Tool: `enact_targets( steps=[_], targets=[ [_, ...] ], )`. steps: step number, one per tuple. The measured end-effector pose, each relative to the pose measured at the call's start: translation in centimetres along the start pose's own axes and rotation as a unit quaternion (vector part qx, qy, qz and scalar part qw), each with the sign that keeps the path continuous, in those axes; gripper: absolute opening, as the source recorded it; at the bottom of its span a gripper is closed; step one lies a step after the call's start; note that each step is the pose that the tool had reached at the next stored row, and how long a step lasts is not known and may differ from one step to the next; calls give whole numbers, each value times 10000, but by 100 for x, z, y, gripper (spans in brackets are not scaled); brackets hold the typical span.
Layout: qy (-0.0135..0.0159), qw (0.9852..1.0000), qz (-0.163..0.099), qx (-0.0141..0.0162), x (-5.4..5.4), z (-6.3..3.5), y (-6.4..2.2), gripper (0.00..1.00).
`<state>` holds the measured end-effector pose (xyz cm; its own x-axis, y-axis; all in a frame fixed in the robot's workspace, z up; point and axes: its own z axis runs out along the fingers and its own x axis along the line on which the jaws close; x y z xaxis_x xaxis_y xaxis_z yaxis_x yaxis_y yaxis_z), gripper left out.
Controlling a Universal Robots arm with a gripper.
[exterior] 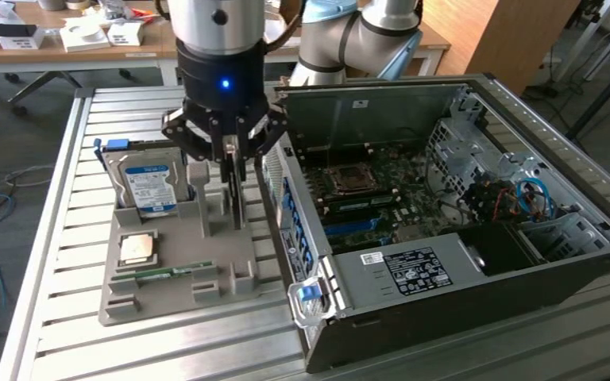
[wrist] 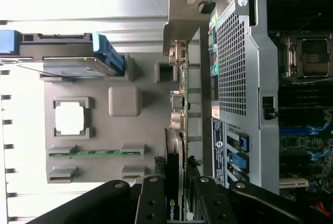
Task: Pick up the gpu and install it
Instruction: 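Pick up the gpu and move the gpu toward the slot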
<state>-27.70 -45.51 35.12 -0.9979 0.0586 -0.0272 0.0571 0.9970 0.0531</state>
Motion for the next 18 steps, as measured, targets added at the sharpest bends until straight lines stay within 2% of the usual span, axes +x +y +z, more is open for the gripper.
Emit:
enact_targets(
  steps=[4,18],
  targets=[
    [0,10000,-1,0,-4,-151,8,26],
    [0,10000,-3,0,-16,-575,31,26]
  ],
)
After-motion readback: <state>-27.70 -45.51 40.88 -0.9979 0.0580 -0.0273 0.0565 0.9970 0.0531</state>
